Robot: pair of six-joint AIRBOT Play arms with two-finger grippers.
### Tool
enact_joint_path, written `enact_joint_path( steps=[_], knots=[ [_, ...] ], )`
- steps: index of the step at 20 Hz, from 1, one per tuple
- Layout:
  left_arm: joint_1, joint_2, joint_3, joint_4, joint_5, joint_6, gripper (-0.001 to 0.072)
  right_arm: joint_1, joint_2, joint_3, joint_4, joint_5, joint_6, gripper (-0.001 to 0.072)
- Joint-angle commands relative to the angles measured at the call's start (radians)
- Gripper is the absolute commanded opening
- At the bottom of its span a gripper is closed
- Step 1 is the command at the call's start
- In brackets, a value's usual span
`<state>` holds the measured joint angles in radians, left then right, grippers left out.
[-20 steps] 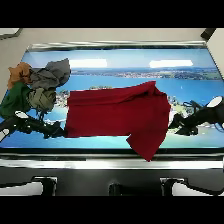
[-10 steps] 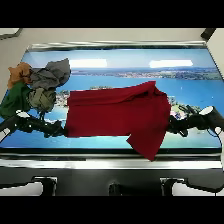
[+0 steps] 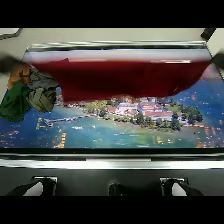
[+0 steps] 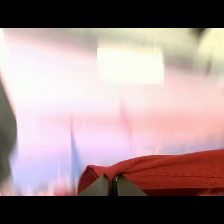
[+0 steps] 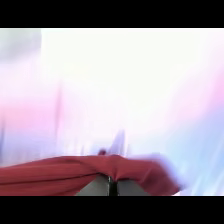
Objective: Fold the shirts.
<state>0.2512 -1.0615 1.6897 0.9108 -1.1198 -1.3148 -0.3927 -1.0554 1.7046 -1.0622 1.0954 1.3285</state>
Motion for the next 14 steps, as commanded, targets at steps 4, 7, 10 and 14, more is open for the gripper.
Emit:
enact_joint_path(
  steps=[4,7,10,14],
  knots=[
    [-0.001,0.328,0.292,0.105,0.156,-0.093,0.0026,-0.001,0.361,0.241,-0.174,-0.146,0.027,0.0043],
    [-0.001,0.349,0.292,0.156,0.187,-0.130,0.0026,-0.001,0.386,0.241,-0.213,-0.161,0.124,0.0043],
    [-0.001,0.306,0.291,0.169,0.158,-0.130,0.0026,-0.001,0.347,0.241,-0.217,-0.120,0.196,0.0043],
    [-0.004,0.151,0.261,0.216,-0.058,-0.130,0.0026,-0.001,0.172,0.241,-0.176,0.190,0.198,0.0043]
  ],
)
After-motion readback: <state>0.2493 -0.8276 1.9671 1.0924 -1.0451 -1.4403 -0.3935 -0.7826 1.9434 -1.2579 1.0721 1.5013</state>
